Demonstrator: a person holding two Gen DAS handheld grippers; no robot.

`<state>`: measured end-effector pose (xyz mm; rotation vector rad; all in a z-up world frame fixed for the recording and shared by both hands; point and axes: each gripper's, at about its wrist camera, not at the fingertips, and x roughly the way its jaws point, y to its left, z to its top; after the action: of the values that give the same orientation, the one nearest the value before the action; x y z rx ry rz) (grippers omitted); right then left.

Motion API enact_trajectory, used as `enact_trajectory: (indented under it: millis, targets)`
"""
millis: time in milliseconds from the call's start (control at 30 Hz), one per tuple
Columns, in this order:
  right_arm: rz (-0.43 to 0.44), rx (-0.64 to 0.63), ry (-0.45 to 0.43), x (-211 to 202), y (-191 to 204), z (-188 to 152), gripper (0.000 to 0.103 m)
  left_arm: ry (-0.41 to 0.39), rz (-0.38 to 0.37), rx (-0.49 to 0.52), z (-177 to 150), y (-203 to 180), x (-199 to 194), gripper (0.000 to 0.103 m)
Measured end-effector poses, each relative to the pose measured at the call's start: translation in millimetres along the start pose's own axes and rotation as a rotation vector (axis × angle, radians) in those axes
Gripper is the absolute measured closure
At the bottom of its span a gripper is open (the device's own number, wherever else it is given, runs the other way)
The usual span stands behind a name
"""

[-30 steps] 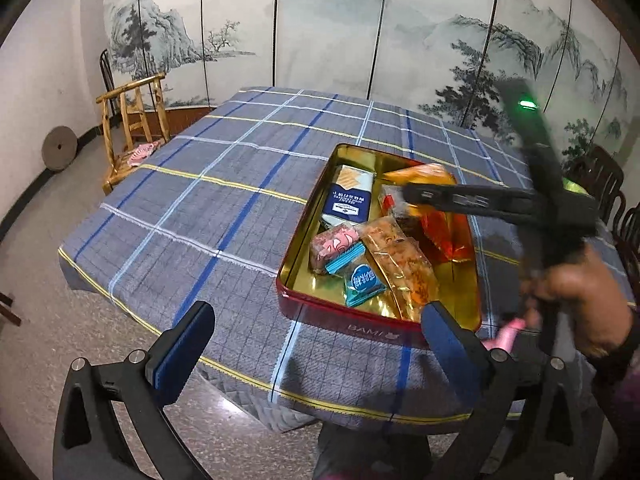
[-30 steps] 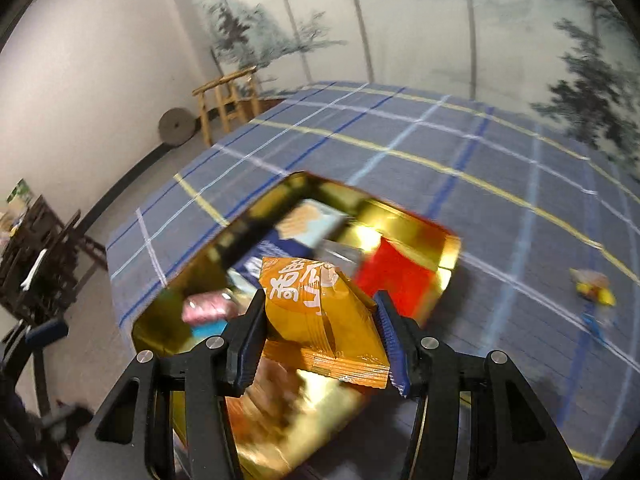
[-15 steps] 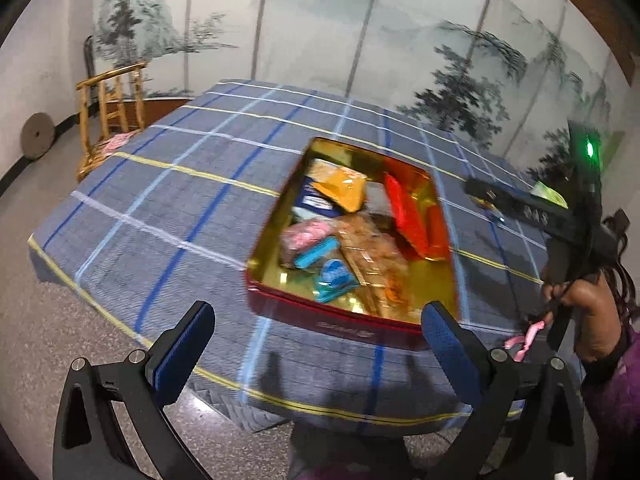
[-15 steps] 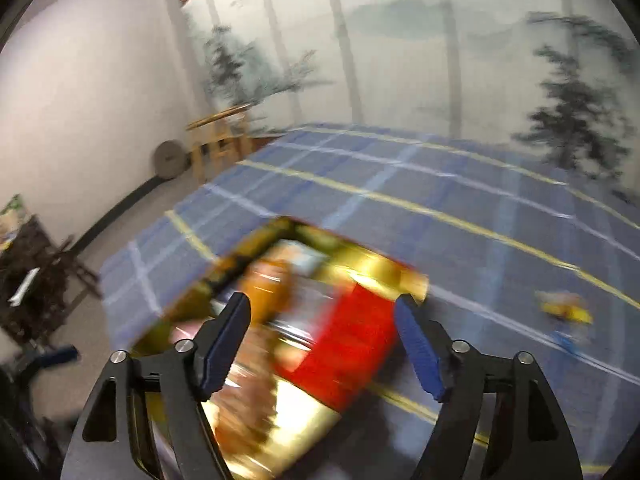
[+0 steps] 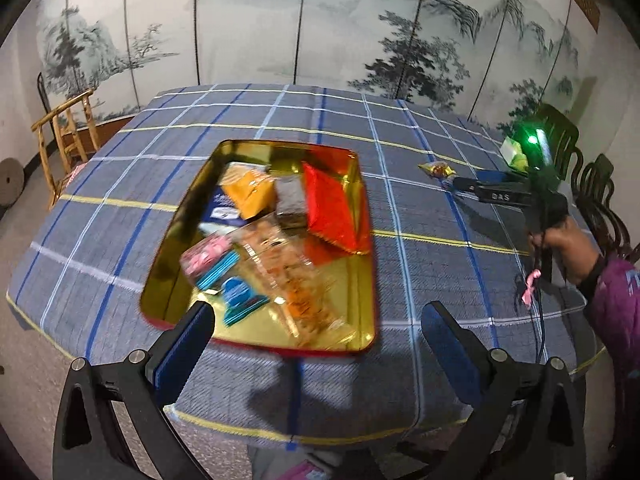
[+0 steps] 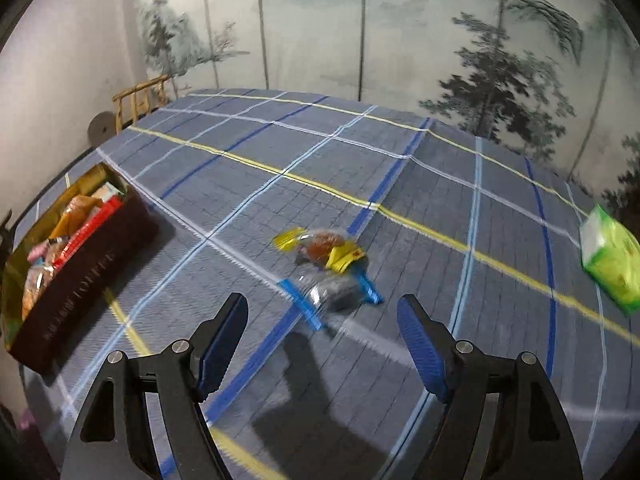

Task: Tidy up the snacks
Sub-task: 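Grasp the clear blue-ended candy with the right gripper while the left reaches for the yellow candy, then grasp the yellow-wrapped candy with the left gripper while the right holds the clear candy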

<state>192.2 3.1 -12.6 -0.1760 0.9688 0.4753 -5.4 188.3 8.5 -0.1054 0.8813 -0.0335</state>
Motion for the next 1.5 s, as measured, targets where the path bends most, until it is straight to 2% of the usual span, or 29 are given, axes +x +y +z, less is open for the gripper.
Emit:
enact_trajectory:
  millis: [67, 133, 200, 233, 367, 467, 533, 600, 667, 800, 867, 933, 967, 1067, 1167, 1267, 1300, 1333, 1367, 1400, 1433, 1467, 1500]
  targets:
    - [0.044, -0.005, 0.023, 12.6, -7.5, 2.9, 0.026, 0.013, -0.001, 0.009, 7.1, -8.6, 7.5, 0.001]
    - [0.054, -0.021, 0.026, 20.0, -7.1, 4.7, 0.026, 0.017, -0.006, 0.018, 13.6, -18.3, 13.7, 0.001]
    - [0.099, -0.011, 0.050, 28.9, -9.9, 6.4, 0.038, 0.023, -0.010, 0.033, 18.2, -28.0, 18.5, 0.001]
    - [0.098, -0.009, 0.065, 32.7, -9.7, 6.0, 0.054, 0.028, -0.009, 0.048, 22.4, -36.4, 22.3, 0.001]
    - [0.092, 0.006, 0.067, 20.7, -9.8, -3.2, 0.070, 0.017, -0.016, 0.113, 39.4, -63.2, 30.0, 0.001]
    - [0.096, 0.024, 0.023, -16.7, -18.1, -28.6, 0.070, 0.001, -0.071, 0.183, 57.0, -83.7, 36.9, 0.001]
    - [0.065, 0.050, 0.005, -39.1, -29.3, -49.1, 0.070, -0.025, -0.112, 0.234, 67.5, -96.9, 42.7, 0.001]
    - [-0.006, 0.074, -0.008, -64.0, -44.9, -76.7, 0.070, -0.038, -0.171, 0.308, 78.1, -114.0, 56.7, 0.001]
    - [-0.102, 0.081, -0.013, -83.4, -57.2, -98.8, 0.070, -0.022, -0.178, 0.395, 90.9, -134.7, 80.6, 0.001]
    - [-0.202, 0.147, -0.013, -104.8, -81.1, -132.9, 0.070, 0.033, -0.221, 0.547, 114.3, -170.1, 128.9, 0.002]
    - [-0.204, 0.182, -0.020, -107.9, -89.8, -142.8, 0.070, 0.055, -0.241, 0.624, 124.2, -186.8, 151.0, 0.008]
    - [-0.204, 0.207, -0.025, -108.9, -94.9, -148.0, 0.070, 0.066, -0.206, 0.679, 133.6, -198.9, 172.2, 0.020]
    - [-0.194, 0.221, -0.025, -109.0, -97.6, -149.3, 0.070, 0.078, -0.194, 0.687, 137.1, -201.0, 180.8, 0.020]
    - [-0.174, 0.240, -0.061, -116.4, -100.7, -150.4, 0.070, 0.131, -0.206, 0.671, 149.2, -206.3, 207.0, 0.020]
    - [-0.142, 0.270, -0.054, -114.9, -106.7, -153.0, 0.070, 0.162, -0.210, 0.655, 155.6, -207.8, 228.2, 0.021]
    - [-0.121, 0.290, -0.061, -114.6, -110.6, -154.7, 0.069, 0.191, -0.207, 0.650, 158.2, -210.4, 249.3, 0.032]
    - [-0.117, 0.297, -0.060, -114.3, -111.7, -155.3, 0.069, 0.216, -0.222, 0.646, 158.3, -210.2, 256.0, 0.039]
    - [-0.113, 0.301, -0.059, -113.9, -113.1, -155.4, 0.069, 0.255, -0.239, 0.638, 157.7, -209.6, 264.4, 0.037]
    - [-0.109, 0.303, -0.058, -113.6, -114.0, -155.6, 0.069, 0.244, -0.256, 0.615, 159.0, -206.3, 266.6, 0.038]
    - [-0.108, 0.304, -0.058, -113.7, -113.9, -155.6, 0.069, 0.243, -0.266, 0.597, 159.9, -203.6, 266.8, 0.044]
    - [-0.109, 0.302, -0.058, -113.6, -114.0, -155.6, 0.069, 0.234, -0.258, 0.577, 160.4, -200.5, 265.7, 0.065]
    - [-0.110, 0.300, -0.056, -113.0, -113.8, -155.4, 0.069, 0.228, -0.252, 0.558, 161.1, -197.9, 263.3, 0.076]
    - [-0.109, 0.302, -0.054, -113.0, -114.7, -155.5, 0.069, 0.236, -0.254, 0.530, 162.0, -195.1, 261.3, 0.078]
